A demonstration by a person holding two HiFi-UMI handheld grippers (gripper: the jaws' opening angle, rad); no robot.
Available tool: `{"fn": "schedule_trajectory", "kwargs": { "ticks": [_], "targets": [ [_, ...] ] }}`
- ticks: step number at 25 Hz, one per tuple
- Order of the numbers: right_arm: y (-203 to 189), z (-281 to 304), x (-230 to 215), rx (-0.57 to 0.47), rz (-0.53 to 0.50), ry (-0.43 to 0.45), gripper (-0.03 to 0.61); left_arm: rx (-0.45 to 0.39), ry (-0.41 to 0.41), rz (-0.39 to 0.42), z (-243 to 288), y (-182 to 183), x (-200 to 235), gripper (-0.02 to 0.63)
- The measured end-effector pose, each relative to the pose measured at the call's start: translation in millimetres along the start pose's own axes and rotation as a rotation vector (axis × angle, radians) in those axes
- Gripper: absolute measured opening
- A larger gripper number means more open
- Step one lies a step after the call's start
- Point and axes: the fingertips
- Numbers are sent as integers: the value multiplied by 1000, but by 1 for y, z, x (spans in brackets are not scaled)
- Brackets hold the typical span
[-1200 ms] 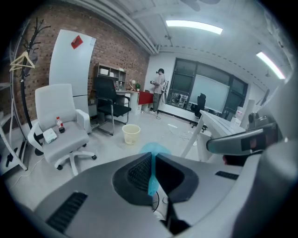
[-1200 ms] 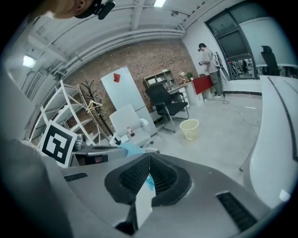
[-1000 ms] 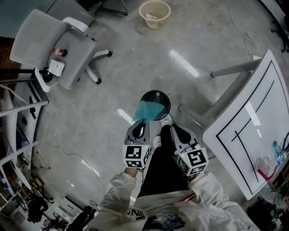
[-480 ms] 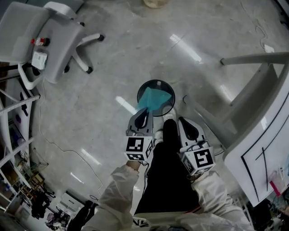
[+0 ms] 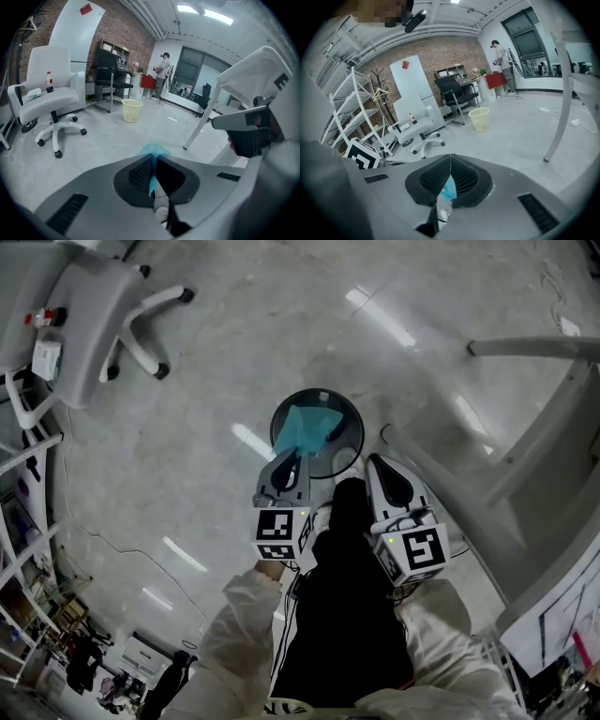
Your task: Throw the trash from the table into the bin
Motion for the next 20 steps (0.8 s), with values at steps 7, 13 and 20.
{"fn": "schedule_trajectory", "kwargs": {
  "ticks": [7, 13, 20],
  "targets": [
    [-29, 26, -21, 42, -25, -23, 21, 28, 7, 4, 35, -22, 7, 11],
    [-37, 42, -34, 59, -49, -27, 21, 82, 19, -11, 64, -44, 13, 11],
    [-40, 42, -38, 66, -36, -24, 21, 173, 58, -4, 86, -58, 18, 11]
  ]
}}
Point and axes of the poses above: the fingertips, and each gripper's own axes: z forward along the fingers, x to its left, y out of its top, and after that the axes turned 13 degrees about x, right-handed
